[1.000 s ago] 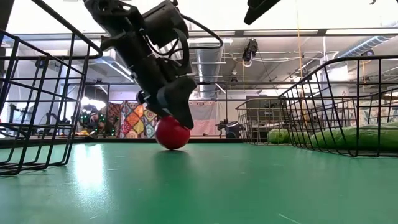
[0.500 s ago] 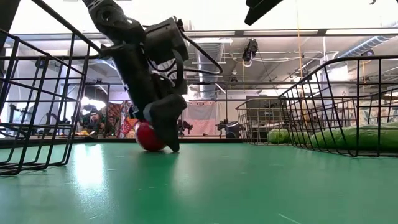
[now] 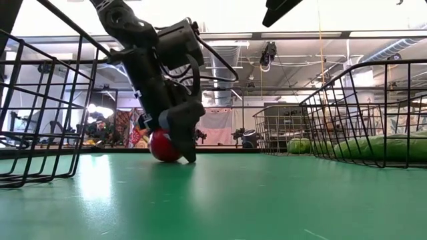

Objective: Sort produce into baskets
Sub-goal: Put the tomato into the bottom black wire basket, then return to Home Position

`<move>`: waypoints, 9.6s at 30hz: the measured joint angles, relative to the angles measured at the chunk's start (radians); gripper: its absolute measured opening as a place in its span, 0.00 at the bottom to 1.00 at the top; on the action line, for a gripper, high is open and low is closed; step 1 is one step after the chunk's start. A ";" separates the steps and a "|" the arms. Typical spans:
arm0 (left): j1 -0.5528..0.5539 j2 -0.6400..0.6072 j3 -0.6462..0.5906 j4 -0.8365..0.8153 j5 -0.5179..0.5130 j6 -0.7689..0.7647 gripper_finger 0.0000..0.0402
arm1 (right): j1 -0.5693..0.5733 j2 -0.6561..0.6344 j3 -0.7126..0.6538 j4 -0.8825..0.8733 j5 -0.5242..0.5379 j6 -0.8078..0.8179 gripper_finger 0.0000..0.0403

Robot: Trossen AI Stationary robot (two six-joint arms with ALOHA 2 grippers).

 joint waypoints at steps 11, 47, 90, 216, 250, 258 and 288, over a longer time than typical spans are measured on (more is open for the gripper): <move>-0.022 -0.057 0.001 -0.118 0.030 -0.081 0.83 | -0.002 0.000 -0.001 -0.040 0.011 -0.017 0.95; -0.660 -0.226 0.480 -0.555 -0.120 -0.403 0.70 | 0.000 0.000 -0.084 -0.054 0.011 -0.184 0.95; -0.892 -0.141 0.096 -0.542 0.674 -1.527 0.86 | -0.138 -0.003 -0.186 0.097 -0.037 -0.724 0.95; -0.052 -1.751 -0.970 0.501 0.177 0.522 0.52 | -0.719 -1.605 -1.664 1.100 -0.499 -0.593 0.03; -0.052 -1.676 -0.949 0.497 0.177 0.522 0.52 | -0.719 -1.605 -1.664 1.100 -0.499 -0.498 0.03; -0.052 -1.665 -0.949 0.497 0.177 0.522 0.52 | -0.719 -1.605 -1.665 1.100 -0.499 -0.499 0.03; -0.052 -1.662 -0.948 0.497 0.177 0.522 0.52 | -0.719 -1.605 -1.665 1.100 -0.499 -0.499 0.03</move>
